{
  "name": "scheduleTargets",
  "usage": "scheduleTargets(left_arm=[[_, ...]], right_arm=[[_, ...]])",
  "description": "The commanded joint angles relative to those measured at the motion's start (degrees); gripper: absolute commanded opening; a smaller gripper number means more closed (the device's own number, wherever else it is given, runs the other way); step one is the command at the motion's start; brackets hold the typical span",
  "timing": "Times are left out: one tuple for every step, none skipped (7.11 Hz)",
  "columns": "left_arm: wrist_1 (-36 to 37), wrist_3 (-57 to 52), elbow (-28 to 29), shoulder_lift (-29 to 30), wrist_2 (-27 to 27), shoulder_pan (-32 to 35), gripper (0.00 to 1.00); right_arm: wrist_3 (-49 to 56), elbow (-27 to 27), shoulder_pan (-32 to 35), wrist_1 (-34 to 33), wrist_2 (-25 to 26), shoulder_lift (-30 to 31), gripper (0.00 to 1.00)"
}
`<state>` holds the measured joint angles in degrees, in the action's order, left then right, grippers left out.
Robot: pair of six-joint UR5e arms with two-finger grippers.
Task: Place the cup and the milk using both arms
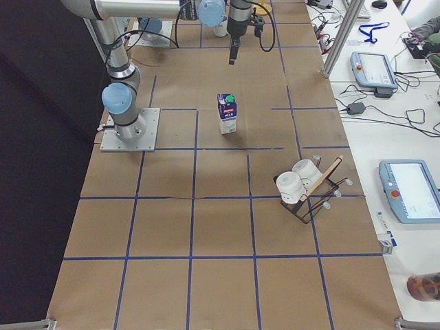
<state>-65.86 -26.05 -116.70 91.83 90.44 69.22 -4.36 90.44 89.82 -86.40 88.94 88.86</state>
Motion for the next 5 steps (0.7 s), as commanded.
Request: scheduleTargets(left_arm=[[2.0,-0.8,-2.1,1.2,0.0,-0.6,1.0],[4.1,-0.8,-3.2,2.3,0.1,-0.6,1.0],[6.0,-0.9,-3.4,4.2,0.0,-0.7,1.0],[6.8,-1.0,-3.4,5.0,0.1,-0.6,1.0],[6.9,-0.7,-3.4,5.5,0.0,-0.7,0.9]], right_arm=[[0.0,0.0,0.0,0.0,0.0,0.0,1.0],[0.0,0.0,0.0,0.0,0.0,0.0,1.0],[0.0,0.0,0.0,0.0,0.0,0.0,1.0],[0.0,0.0,-0.1,0.0,0.0,0.0,1.0],[0.0,0.0,0.0,0.0,0.0,0.0,1.0]])
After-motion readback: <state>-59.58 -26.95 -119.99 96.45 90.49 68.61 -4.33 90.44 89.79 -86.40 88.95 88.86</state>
